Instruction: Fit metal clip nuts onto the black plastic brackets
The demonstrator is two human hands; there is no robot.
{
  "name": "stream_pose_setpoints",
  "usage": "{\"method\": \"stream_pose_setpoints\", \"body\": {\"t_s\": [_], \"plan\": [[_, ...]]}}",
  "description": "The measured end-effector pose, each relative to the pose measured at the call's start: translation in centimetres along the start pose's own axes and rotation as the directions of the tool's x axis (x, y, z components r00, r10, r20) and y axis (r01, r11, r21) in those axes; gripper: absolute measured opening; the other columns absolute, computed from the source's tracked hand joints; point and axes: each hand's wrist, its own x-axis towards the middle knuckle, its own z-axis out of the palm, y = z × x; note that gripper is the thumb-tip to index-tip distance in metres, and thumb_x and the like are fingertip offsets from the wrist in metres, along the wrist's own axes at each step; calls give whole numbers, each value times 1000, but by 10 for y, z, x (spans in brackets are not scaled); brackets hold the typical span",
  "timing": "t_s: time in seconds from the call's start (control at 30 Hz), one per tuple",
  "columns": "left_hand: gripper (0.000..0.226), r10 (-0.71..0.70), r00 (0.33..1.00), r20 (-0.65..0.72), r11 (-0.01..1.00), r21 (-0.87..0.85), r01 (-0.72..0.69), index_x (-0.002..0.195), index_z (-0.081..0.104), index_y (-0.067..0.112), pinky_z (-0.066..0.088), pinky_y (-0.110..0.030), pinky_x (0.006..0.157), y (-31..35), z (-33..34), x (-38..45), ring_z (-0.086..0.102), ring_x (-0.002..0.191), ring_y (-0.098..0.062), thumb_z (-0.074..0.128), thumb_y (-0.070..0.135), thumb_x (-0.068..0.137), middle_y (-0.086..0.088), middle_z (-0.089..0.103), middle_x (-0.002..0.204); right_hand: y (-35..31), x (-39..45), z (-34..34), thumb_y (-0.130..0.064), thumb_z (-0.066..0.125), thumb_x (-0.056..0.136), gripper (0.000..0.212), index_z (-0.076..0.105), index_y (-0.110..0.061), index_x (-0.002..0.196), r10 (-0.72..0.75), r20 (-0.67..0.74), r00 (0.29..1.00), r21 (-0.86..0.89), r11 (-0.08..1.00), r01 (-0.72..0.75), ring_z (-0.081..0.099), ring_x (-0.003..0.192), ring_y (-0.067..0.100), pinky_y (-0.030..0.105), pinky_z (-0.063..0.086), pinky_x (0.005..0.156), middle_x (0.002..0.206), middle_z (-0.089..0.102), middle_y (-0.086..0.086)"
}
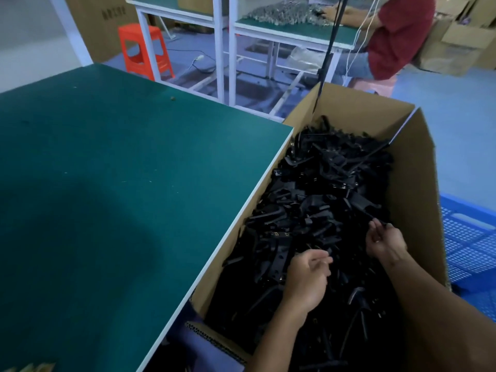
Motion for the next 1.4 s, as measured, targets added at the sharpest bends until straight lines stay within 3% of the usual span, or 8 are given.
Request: {"method": "stream_pose_setpoints", "body": {"t_s": [0.3, 0.5, 0.6, 0.73, 0.93, 1.13, 1.23, 1.4], "plan": [[34, 30, 993, 112, 997, -73, -22, 136, 58, 26, 54, -32, 98, 25, 31, 3, 62, 111, -7, 48, 34, 105, 12, 61, 129, 13, -17, 7, -28, 38, 104, 40, 59, -13, 134, -23, -103, 994, 43, 999, 28, 59, 68, 3, 13, 40, 50, 103, 68, -6], [37, 41, 982, 186, 999, -24, -38, 138, 56, 28, 54, -31, 97, 15, 43, -3, 61, 113, -5, 45, 32, 103, 14, 60, 132, 11, -17, -1, -18, 15, 113, 47, 34, -14, 155, 77, 30, 997, -62, 995, -75, 54, 131, 17, 20, 44, 64, 155, 47, 5], [39, 58, 980, 188, 992, 99, -78, 140, 55, 29, 45, -18, 94, 17, 41, -11, 57, 114, 1, 44, 30, 103, 8, 57, 140, 19, -31, 3, -14, 22, 111, 41, 52, 1, 134, 80, 21, 997, -165, 983, -75, 59, 87, 17, 23, 45, 64, 136, 60, 12], [38, 146, 955, 259, 962, 188, -198, 136, 52, 42, 47, -19, 63, 45, 10, -37, 58, 68, 9, 44, 40, 99, 9, 67, 111, 46, -81, 41, -3, 48, 100, 13, 61, -2, 104, -217, 75, 973, -315, 921, 230, 55, 57, 15, 24, 45, 49, 89, 70, 13], [24, 456, 868, -195, 870, -106, -481, 114, 69, 22, 53, -29, 87, 92, -128, -109, 67, 104, -10, 59, 17, 92, 0, 71, 122, 122, -201, 111, -9, 51, 91, 24, 68, -23, 83, -557, 604, 571, -130, 637, 760, 56, 51, 7, 21, 42, 52, 54, 63, -9], [16, 325, 456, -828, 669, -139, -730, 109, 67, 7, 61, -40, 80, 77, -335, -243, 72, 103, -32, 54, 7, 100, -14, 73, 114, 229, -322, 131, 0, 59, 97, 28, 70, -25, 92, 139, 984, -110, 55, 350, 935, 62, 63, 9, 18, 49, 66, 71, 70, -8], [12, 204, 258, -944, 673, -56, -737, 102, 69, 8, 59, -36, 73, 35, -397, -297, 73, 98, -30, 57, 7, 99, -10, 75, 108, 288, -373, 146, 1, 62, 95, 27, 72, -24, 90, 486, 840, -241, 71, 341, 937, 60, 57, 8, 19, 47, 58, 70, 71, -7], [15, 14, -88, -996, 539, 82, -839, 88, 65, 11, 42, -30, 53, -1, -449, -327, 50, 59, -18, 54, 4, 95, -3, 59, 69, 417, -458, 182, 3, 63, 92, 25, 71, -21, 89, 491, 799, -347, 157, 387, 909, 62, 66, 5, 18, 48, 68, 72, 71, -8]]}}
